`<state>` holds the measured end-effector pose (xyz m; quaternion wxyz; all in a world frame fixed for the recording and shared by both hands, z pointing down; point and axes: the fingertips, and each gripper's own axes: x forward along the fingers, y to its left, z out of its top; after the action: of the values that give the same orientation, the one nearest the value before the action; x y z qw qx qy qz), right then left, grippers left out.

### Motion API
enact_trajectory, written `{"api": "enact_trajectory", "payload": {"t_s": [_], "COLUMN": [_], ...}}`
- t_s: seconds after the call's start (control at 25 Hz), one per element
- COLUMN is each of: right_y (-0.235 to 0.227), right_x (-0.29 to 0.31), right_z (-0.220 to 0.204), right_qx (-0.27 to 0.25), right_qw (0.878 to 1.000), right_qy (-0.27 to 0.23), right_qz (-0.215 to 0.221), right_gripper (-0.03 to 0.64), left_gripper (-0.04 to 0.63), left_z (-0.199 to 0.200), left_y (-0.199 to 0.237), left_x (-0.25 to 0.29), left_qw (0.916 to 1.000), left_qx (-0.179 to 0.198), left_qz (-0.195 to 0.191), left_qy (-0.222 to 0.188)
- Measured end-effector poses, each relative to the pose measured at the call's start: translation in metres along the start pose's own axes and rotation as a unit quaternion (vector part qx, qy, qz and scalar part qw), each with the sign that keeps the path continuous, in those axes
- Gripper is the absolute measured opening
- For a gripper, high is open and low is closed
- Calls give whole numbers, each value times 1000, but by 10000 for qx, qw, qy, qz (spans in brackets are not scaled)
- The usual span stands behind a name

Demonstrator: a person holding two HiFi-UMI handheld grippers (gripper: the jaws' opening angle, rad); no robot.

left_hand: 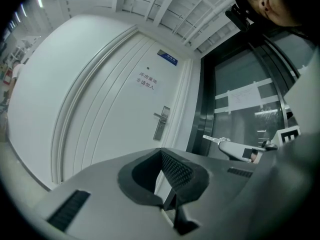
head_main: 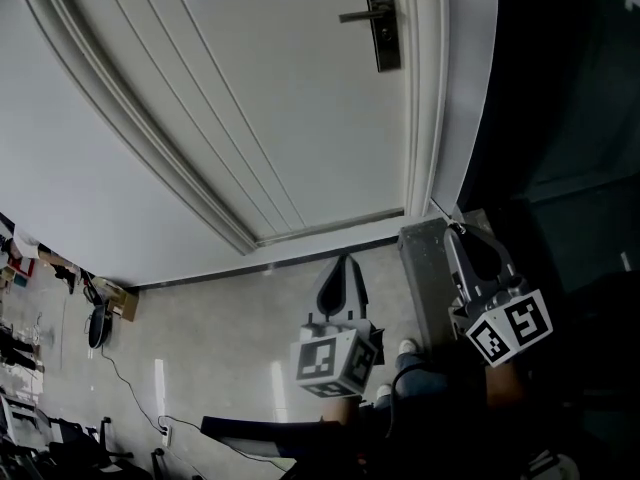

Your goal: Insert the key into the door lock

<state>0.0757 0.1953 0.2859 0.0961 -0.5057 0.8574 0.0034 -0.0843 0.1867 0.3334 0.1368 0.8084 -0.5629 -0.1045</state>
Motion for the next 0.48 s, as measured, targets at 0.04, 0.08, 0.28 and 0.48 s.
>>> {"api": "enact_trajectory", "payload": {"t_s": [0.04, 0.08, 0.28, 0.48], "right_y": [-7, -14, -50, -83], "right_x": [9, 18, 56, 80], "right_z": [0, 1, 8, 7], "right_qx": [7, 13, 1, 6], "right_qw": [10000, 10000, 9999, 9998], "right_qy": [-17, -38, -91, -91], "right_qz": [31, 55, 144, 180], "right_gripper": [11, 11, 11, 11], "left_gripper": [0, 0, 0, 0], "left_z": [1, 3, 15, 12], "left_y": [1, 1, -1, -6], "left_x": [10, 21, 72, 113], "left_qw": [10000, 10000, 9999, 9998], "left_qx": [15, 37, 89, 128], "left_qz": [7, 3, 43, 48], "left_qy": [-19, -38, -128, -119]}}
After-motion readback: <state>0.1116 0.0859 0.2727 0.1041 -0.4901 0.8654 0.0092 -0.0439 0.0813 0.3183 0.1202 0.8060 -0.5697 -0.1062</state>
